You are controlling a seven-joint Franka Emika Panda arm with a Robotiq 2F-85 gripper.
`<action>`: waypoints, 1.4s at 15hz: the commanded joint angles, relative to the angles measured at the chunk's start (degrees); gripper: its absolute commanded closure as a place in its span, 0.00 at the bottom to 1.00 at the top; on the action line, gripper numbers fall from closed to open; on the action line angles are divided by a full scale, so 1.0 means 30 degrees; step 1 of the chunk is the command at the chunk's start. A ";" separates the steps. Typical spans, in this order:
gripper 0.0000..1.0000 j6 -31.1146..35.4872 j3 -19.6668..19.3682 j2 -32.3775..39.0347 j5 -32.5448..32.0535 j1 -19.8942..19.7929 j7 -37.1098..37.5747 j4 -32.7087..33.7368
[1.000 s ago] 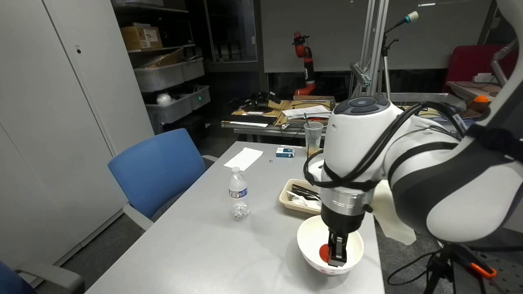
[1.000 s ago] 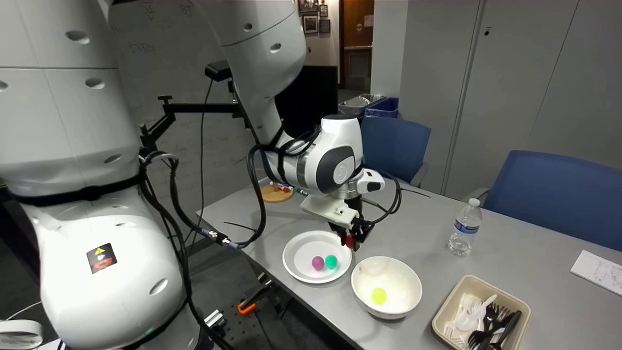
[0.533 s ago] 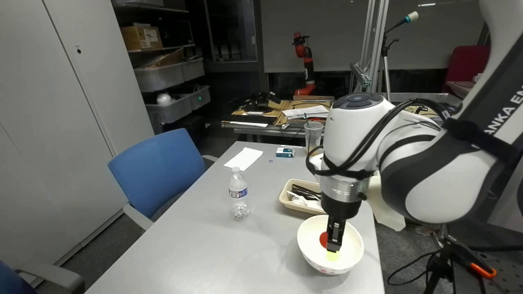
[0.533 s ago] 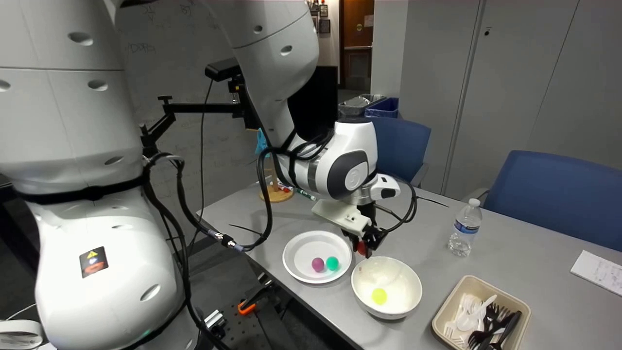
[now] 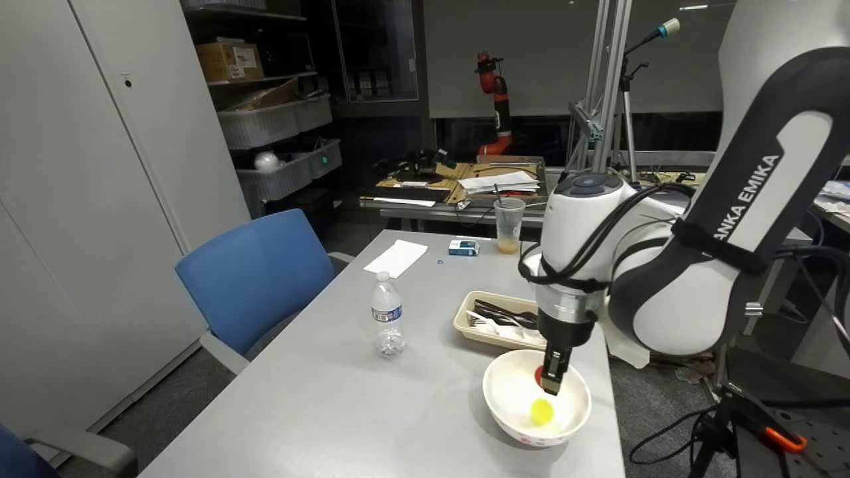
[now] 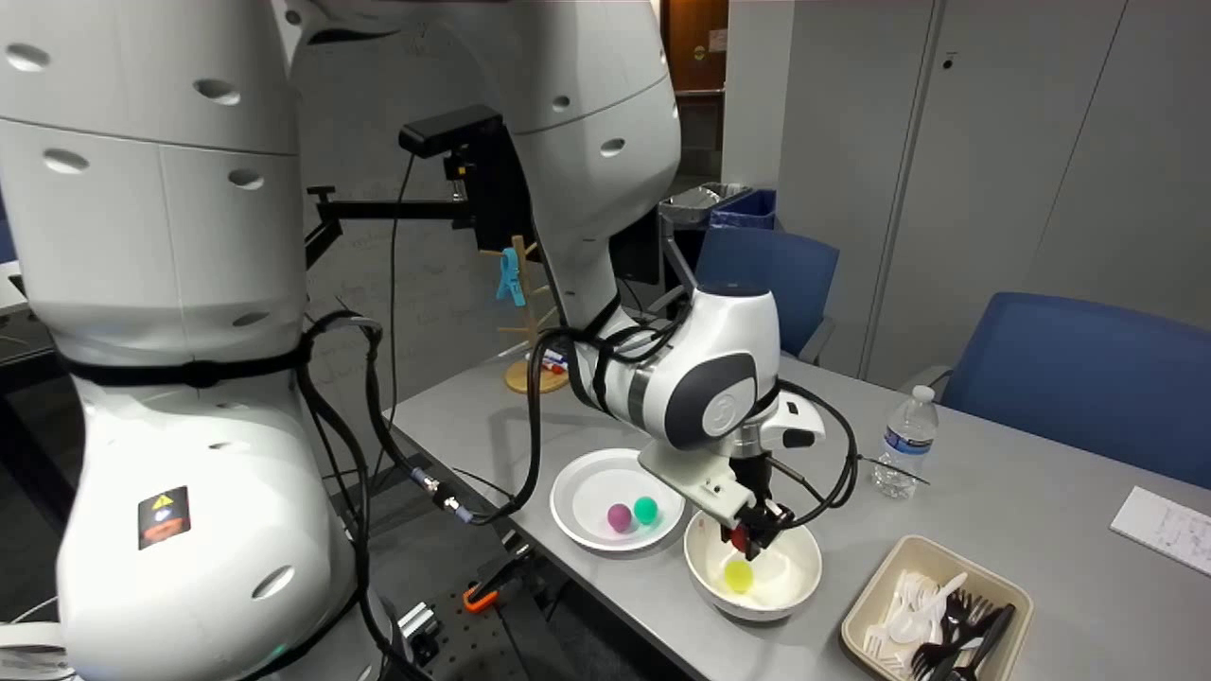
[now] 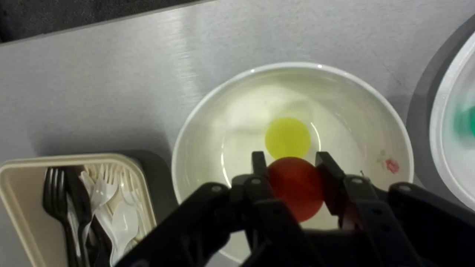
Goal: Pick up the orange ball and put it in the empty white bowl
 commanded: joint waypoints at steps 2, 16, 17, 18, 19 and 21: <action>0.88 0.1955 -0.0583 0.2284 0.0282 0.0533 0.0729 0.0139; 0.00 0.5588 -0.0593 0.4544 0.3465 0.1154 0.0612 0.0352; 0.00 0.5922 -0.0446 0.4639 0.3646 0.1039 0.0570 0.0353; 0.00 0.6172 -0.0414 0.4719 0.3826 0.1043 0.0539 0.0357; 0.00 0.6267 -0.0411 0.4773 0.3957 0.1077 0.0499 0.0358; 0.00 0.6356 -0.0364 0.4856 0.4140 0.1071 0.0368 0.0358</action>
